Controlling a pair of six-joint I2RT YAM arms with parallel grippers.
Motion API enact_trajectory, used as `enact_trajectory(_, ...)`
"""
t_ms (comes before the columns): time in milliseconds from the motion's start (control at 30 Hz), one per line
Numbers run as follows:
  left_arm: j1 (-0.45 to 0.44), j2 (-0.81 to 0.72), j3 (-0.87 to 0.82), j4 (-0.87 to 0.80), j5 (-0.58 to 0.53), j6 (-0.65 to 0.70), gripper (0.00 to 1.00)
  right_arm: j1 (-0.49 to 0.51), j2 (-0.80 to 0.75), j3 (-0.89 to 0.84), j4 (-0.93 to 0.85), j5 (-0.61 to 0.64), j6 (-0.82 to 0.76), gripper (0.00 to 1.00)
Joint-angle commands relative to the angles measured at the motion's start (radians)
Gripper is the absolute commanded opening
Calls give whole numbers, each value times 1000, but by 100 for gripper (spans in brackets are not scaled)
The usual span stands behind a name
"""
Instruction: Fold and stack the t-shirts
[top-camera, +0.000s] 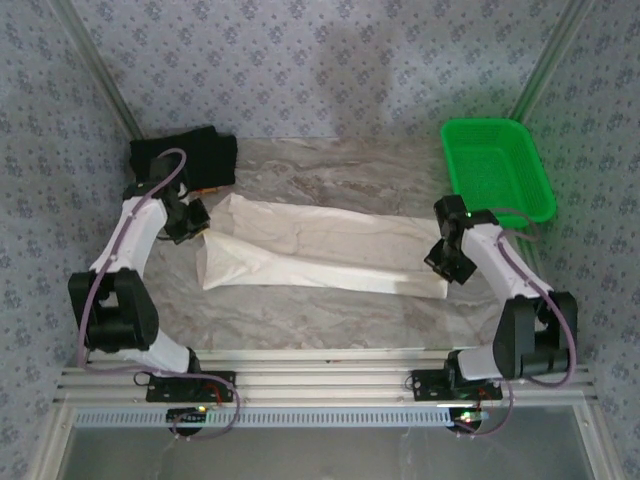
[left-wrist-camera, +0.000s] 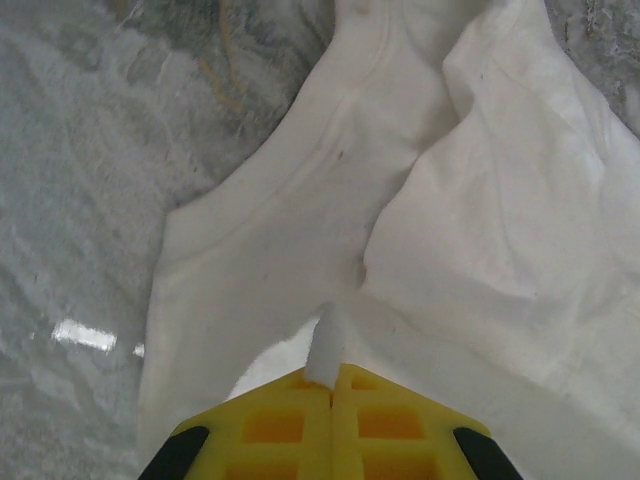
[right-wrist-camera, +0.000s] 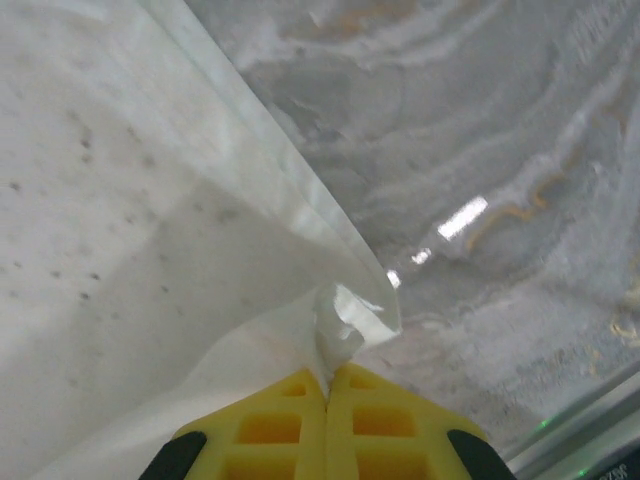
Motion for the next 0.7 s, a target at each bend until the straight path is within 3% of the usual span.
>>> enact_trajectory(0,-4,52,86,21,-35,65,0,-20,62,85,-4,46,-105,0)
enact_trajectory(667,-40,335,330,7,-39,143,0,-47,322,272,41,84,-199,0)
